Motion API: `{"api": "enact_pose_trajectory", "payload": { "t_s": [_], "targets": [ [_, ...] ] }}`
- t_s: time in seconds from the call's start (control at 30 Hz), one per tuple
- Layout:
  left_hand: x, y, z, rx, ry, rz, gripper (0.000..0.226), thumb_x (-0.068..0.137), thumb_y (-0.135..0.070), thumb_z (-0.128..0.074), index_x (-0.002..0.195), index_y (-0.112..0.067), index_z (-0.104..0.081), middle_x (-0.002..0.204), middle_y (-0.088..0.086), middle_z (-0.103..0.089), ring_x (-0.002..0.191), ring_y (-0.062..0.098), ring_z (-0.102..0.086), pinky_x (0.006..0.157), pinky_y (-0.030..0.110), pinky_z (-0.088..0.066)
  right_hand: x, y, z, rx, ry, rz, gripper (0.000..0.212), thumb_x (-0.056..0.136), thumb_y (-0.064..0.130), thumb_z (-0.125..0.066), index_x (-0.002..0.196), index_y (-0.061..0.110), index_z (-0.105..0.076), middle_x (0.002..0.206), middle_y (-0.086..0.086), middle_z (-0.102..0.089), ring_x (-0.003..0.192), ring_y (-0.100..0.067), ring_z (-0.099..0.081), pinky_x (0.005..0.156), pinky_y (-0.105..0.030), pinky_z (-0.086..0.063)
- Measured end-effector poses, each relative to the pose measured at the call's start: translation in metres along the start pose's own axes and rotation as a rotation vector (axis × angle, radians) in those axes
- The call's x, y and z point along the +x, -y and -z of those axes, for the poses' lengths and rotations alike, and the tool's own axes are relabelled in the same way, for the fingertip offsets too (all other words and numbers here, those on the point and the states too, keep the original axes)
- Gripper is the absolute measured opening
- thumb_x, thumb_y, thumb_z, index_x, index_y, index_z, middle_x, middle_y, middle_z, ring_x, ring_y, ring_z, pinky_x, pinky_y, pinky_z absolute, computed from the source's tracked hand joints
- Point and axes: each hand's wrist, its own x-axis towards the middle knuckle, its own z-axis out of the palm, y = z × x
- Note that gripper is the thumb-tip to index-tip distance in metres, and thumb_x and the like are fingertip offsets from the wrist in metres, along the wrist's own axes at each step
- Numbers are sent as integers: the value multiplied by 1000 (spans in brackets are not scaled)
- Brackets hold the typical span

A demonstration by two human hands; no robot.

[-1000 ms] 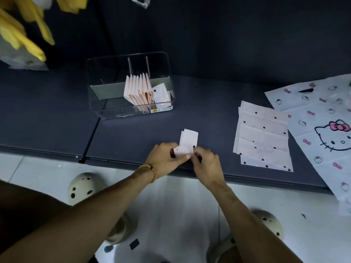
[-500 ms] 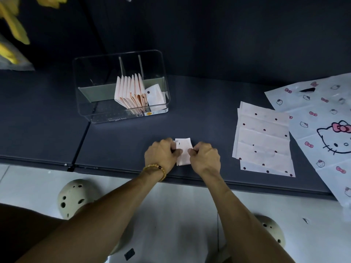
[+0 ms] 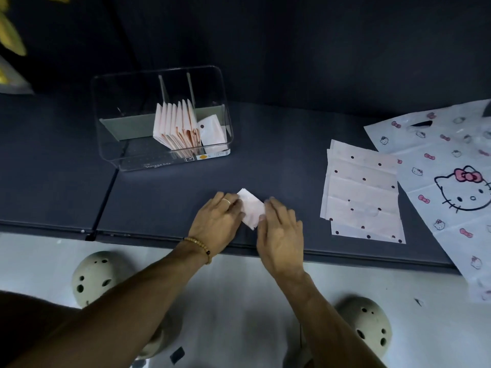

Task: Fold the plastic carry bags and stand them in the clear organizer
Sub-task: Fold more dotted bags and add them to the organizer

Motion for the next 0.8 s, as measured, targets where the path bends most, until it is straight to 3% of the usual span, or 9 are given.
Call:
{"api": "enact_pose_trajectory", "payload": {
  "t_s": [0.07, 0.13, 0.2, 0.3, 0.4, 0.5, 0.6, 0.8],
  "targets": [
    [-7, -1, 3, 8, 17, 64, 14, 82, -14, -69, 88, -1, -70, 100, 9, -65, 82, 28, -60, 69, 37, -55, -8, 2, -7, -42, 116, 16, 42, 97, 24, -45, 132, 4, -55, 141, -13, -51, 132, -30, -45, 104, -47, -39],
    [-12, -1, 7, 21, 19, 93, 13, 83, -15, -67, 86, -3, -71, 99, 7, -66, 81, 27, -60, 67, 36, -54, -13, 1, -12, -73, 219, 17, 49, 100, 28, -39, 143, 5, -41, 153, -11, -33, 144, -27, -25, 115, -47, -20],
    [-13, -1, 9, 17, 13, 106, 11, 81, -14, -68, 81, -4, -72, 94, 5, -67, 79, 27, -60, 65, 36, -54, -15, -3, -14, -124, 301, 55, 55, 102, 36, -28, 151, 10, -23, 159, -6, -16, 148, -23, -8, 118, -44, -4],
    [-6, 3, 12, 1, 15, 99, 16, 82, -19, -65, 76, -6, -73, 89, 4, -68, 81, 25, -61, 64, 34, -52, -11, -11, -13, -187, 390, 101, 59, 101, 43, -12, 154, 17, -7, 161, 2, 0, 148, -19, 7, 117, -42, 8],
    [9, -2, 5, 27, 56, -75, 18, 82, -15, -65, 96, -7, -73, 110, 5, -69, 104, 26, -63, 82, 37, -52, -8, -14, -11, -206, 430, 118, 60, 99, 46, -4, 153, 19, -1, 161, 3, 5, 147, -18, 12, 117, -42, 10],
    [19, -9, -9, -38, 172, -152, 39, 82, -5, -67, 121, -1, -62, 127, 12, -61, 120, 27, -57, 103, 39, -40, -8, -15, -12, -205, 444, 122, 63, 95, 48, 5, 151, 19, 7, 160, 3, 10, 146, -17, 16, 118, -42, 10],
    [17, 0, -15, -83, 213, -151, 45, 85, -2, -65, 129, 1, -55, 134, 14, -55, 126, 27, -51, 108, 42, -29, -9, -15, -13, -199, 428, 120, 64, 95, 48, 3, 151, 18, 3, 160, 1, 7, 147, -17, 13, 118, -42, 8],
    [13, 28, -10, -103, 248, -165, 41, 92, -11, -58, 132, -4, -53, 142, 8, -47, 134, 24, -40, 112, 43, -31, -8, -16, -13, -186, 406, 125, 64, 97, 47, -6, 153, 15, -9, 161, 0, -4, 148, -18, 3, 118, -42, 3]
  ]
}}
